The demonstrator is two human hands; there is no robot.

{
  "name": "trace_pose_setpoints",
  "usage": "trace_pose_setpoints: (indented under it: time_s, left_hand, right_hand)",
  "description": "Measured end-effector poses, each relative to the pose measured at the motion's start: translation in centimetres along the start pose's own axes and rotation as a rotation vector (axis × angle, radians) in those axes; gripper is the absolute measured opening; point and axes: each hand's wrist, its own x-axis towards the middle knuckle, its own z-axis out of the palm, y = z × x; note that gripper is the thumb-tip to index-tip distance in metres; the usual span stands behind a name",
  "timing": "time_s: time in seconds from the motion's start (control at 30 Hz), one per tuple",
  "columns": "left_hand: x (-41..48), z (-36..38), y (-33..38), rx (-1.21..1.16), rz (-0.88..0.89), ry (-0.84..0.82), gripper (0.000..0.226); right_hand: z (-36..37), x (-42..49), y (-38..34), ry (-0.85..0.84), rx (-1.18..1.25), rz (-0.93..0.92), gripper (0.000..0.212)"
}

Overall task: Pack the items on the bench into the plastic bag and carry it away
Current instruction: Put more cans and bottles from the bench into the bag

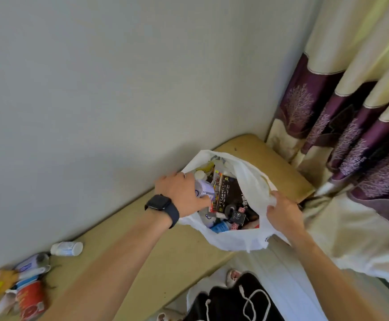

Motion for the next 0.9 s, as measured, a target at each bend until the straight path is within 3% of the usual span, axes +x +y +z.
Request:
trace_pose_setpoints:
  time_s: [0.1,0.2,0.4,0.67,0.9]
  left_hand:
    - [3.4,3.2,2.2,0.162,-0.035,-0.150,0.057]
    - [5.4,5.4,2.8,0.188,-0.045,-0.228,0.060]
    - [6.0,7.6,3.0,-0.105,-0.025,-0.265,0.058]
    - [3.6,9.4,0.9,-0.460,-0.061,-0.195,0.073]
    - [0.5,6.7,0.5,-0.134,0.084,-0.074,0.053]
  right_hand:
    - [-0.2,-0.9,-0.1,0.155,0.103,-0.052,0.054]
    - [-1.1,-1.9,-0.3,0.184,0.126,-0.109,0.057]
    - [-1.4,-2.8,0.1,0.172,0.132,-0.142,0.057]
    - [-1.4,-3.1,-0.9,0.126,0.076,-0.193,0.054]
    - [0.0,-4.2,-0.8,0.159,0.001,-0.281,0.053]
